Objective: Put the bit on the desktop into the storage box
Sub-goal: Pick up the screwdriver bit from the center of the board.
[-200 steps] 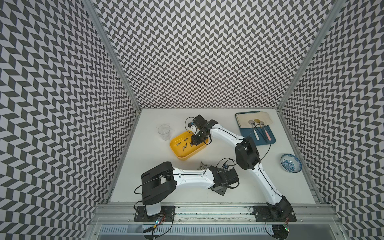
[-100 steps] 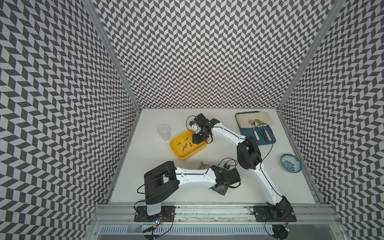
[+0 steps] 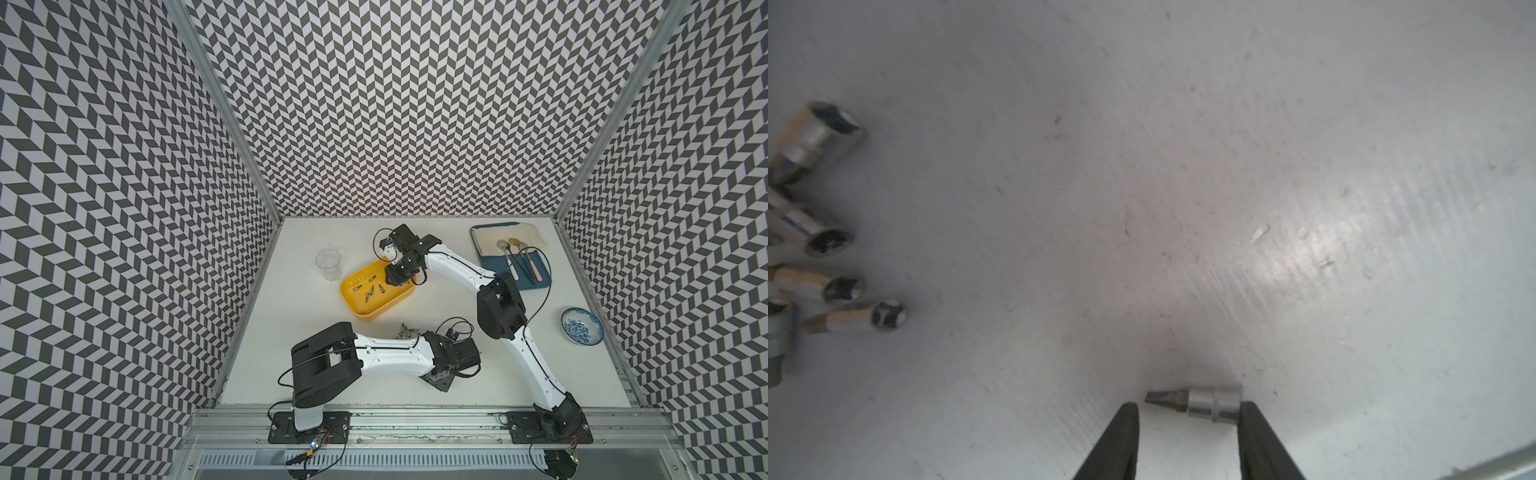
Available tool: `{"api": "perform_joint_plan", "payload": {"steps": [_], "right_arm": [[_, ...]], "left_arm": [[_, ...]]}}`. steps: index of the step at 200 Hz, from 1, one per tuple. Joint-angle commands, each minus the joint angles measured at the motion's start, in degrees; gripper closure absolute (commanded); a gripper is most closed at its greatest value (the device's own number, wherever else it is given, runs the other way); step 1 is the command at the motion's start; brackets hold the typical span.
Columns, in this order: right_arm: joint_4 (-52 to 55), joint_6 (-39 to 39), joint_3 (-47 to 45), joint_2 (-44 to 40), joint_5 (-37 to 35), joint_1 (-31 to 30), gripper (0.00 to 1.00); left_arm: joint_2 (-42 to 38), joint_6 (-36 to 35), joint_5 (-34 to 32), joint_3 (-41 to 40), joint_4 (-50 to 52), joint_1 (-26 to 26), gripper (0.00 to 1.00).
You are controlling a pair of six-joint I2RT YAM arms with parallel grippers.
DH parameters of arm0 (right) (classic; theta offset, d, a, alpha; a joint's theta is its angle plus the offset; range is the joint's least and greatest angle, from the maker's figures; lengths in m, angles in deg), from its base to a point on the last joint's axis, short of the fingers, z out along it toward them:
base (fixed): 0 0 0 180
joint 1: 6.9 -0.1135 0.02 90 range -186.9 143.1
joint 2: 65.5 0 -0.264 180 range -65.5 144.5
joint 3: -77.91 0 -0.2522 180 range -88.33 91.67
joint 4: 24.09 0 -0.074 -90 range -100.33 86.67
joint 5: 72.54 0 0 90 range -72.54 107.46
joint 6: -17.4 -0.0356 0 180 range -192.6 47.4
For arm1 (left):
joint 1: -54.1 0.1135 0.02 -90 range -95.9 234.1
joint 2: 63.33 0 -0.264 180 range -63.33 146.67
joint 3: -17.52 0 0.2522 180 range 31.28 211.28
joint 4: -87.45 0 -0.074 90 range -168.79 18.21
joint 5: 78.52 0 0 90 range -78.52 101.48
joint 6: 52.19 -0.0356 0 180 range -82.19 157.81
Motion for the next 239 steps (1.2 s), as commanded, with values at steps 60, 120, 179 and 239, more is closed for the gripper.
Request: {"api": "perform_joint_plan", "payload": {"steps": [60, 120, 179, 239], "right_arm": [[-1.35, 0.06, -0.92, -3.85, -0.53, 0.38, 0.63], [-1.35, 0.19, -0.83, -4.12, -0.7, 0.37, 0.62], [-1.26, 0.28, -1.21, -4.29, -1.03, 0.37, 0.62], [-1.17, 0.28, -1.23, -5.12, -1.84, 0.55, 0.6]], "left_arm": [[-0.8, 0.94, -0.42, -1.53, 2.53, 1.22, 0.57], [-4.69, 2.32, 0.4, -5.22, 2.53, 3.27, 0.57], [-5.69, 1.35, 1.88, -5.58, -0.67, 3.4, 0.57], [-6.38, 1.17, 2.79, -4.32, -2.49, 3.27, 0.56]]}}
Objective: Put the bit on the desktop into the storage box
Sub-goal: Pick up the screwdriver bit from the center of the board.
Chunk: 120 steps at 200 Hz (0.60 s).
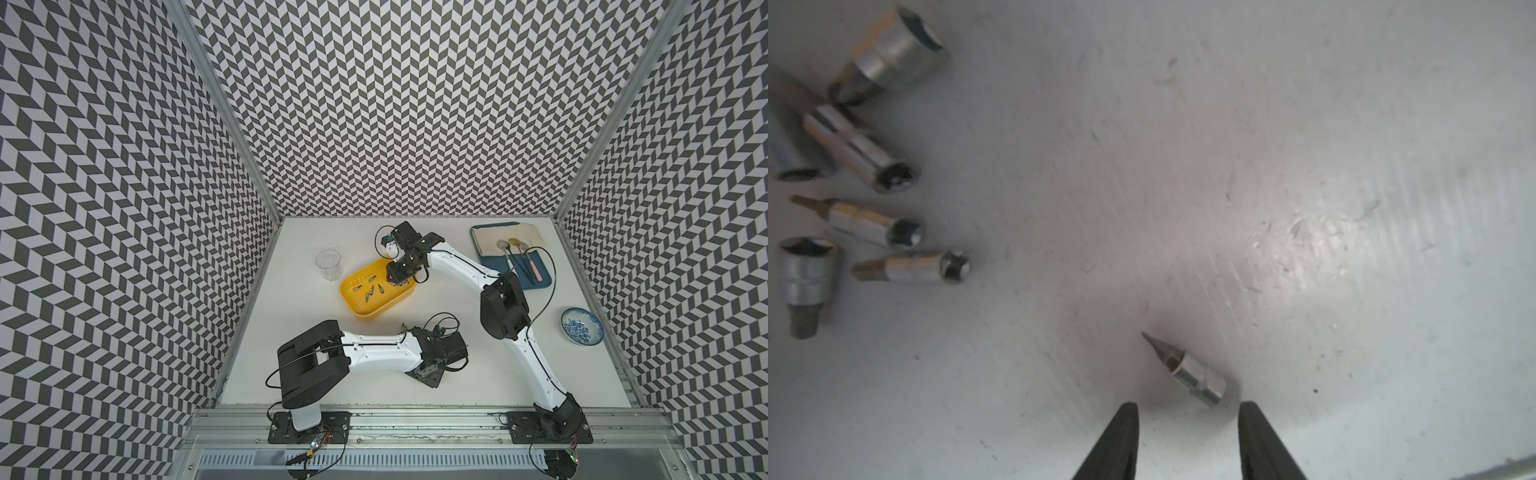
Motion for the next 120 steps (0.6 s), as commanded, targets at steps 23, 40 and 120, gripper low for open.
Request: {"api": "perform_joint_plan", "payload": {"steps": [23, 40, 120], "right_arm": [[-1.24, 0.22, -0.5, -3.38, -0.78, 0.33, 0.6], [-1.15, 0.22, -0.59, -3.47, -0.97, 0.42, 0.6], [-0.45, 0.48, -0.9, -4.11, -1.23, 0.86, 0.6]], "left_arm": [[0.09, -0.79, 0.63, 1.52, -1.7, -0.01, 0.56], [0.99, -0.97, 1.15, 2.08, -2.33, 0.02, 0.56], [3.55, -0.71, 0.37, 2.83, -1.25, 1.09, 0.55]]}}
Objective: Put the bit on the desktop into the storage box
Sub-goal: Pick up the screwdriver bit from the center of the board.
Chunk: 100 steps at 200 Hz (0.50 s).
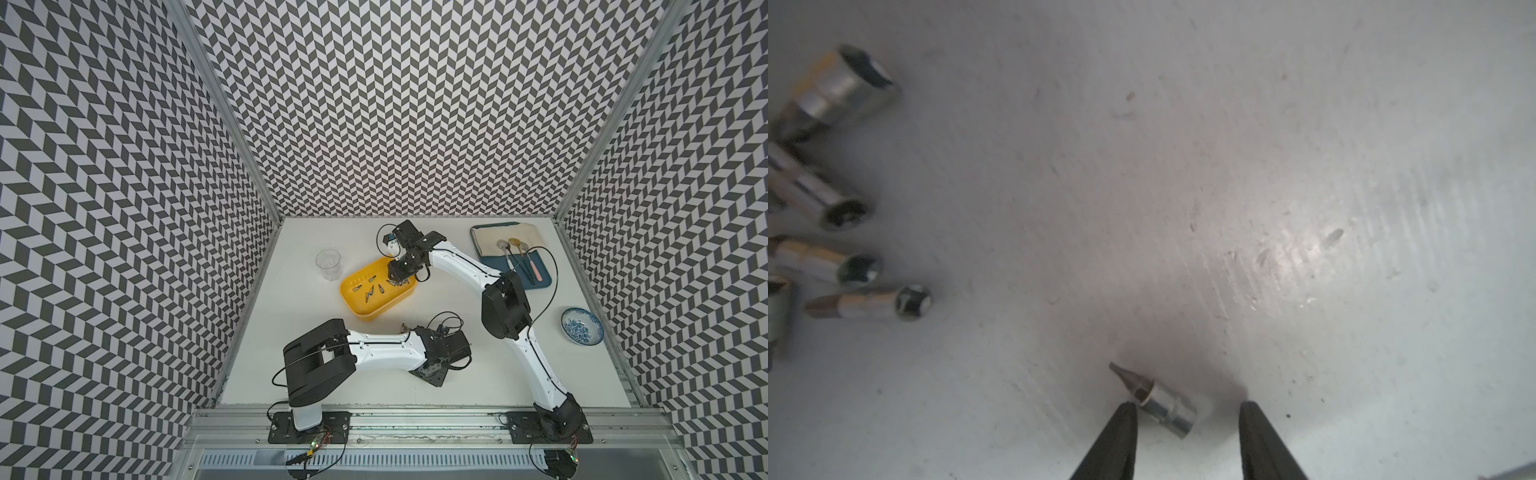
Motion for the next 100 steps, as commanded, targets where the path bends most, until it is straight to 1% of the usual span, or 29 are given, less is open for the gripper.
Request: {"api": "perform_joint_plan", "payload": {"steps": [1, 100], "right_arm": [[-0.58, 0.5, -0.75, -3.87, -0.78, 0.38, 0.6], [0.08, 0.63, -1.0, -4.28, -0.95, 0.86, 0.6]], "left_arm": [[0.87, -0.18, -0.31, 1.31, -0.04, 0.74, 0.55], [2.62, -1.06, 0.83, 3.27, -0.55, 1.07, 0.57]]}}
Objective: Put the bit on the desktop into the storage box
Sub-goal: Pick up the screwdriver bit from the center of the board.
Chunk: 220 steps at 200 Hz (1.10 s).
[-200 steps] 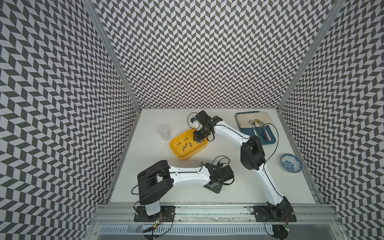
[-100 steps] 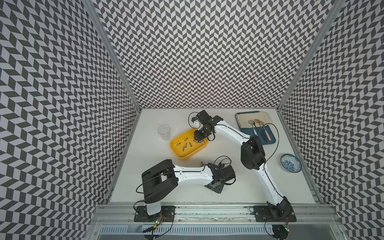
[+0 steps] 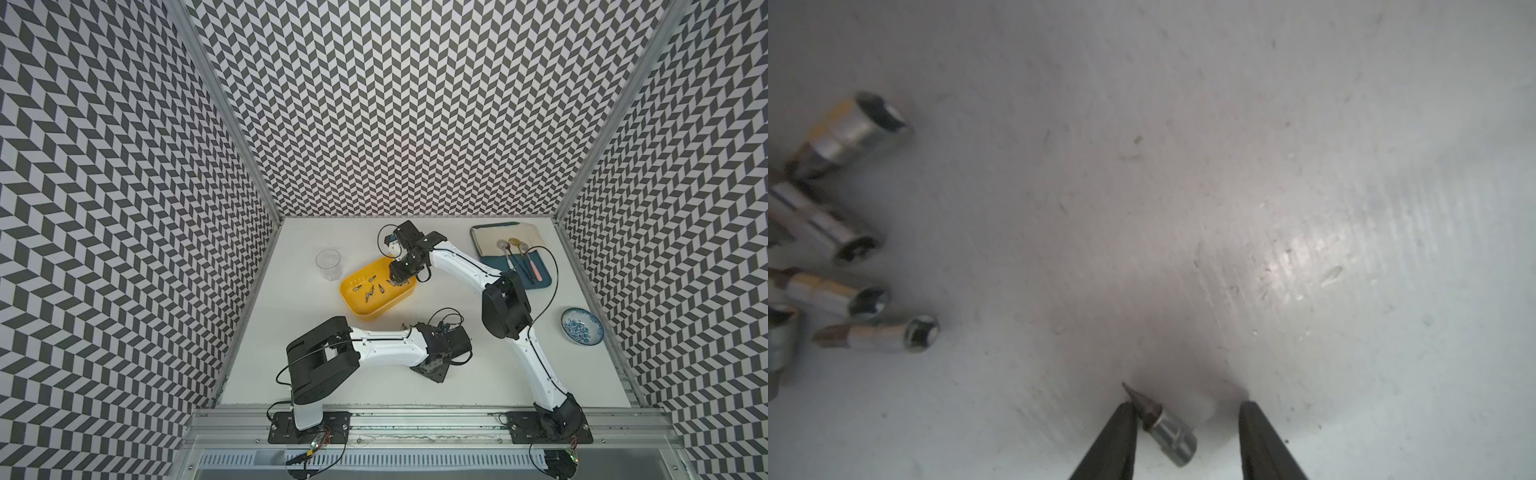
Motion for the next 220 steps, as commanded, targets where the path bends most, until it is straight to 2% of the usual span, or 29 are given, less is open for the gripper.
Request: {"api": "perform_joint_plan", "payload": {"steps": [1, 153, 178, 204, 220], "right_arm": [[-0.29, 0.43, -0.37, -4.19, -0.73, 0.47, 0.6], [0.35, 0.55, -1.32, -6.17, -0.56, 0.67, 0.6], [0.27, 0.7, -2.7, -7.46, -0.99, 0.67, 0.6], [-0.39, 0.31, -5.36, -9.8, -1.61, 0.84, 0.6], [-1.03, -0.33, -6.6, -11.72, -1.98, 1.23, 0.6]], "left_arm": [[0.98, -0.52, 0.46, 1.28, -0.3, 0.09, 0.57], [1.56, -0.43, 1.52, -0.62, -0.02, 0.17, 0.8], [1.73, -0.52, 1.41, -0.73, 0.06, 0.27, 0.87], [1.49, -0.52, 1.49, -1.06, 0.02, 0.33, 1.0], [0.92, -0.65, 1.5, -1.0, -0.03, 0.37, 1.0]]}}
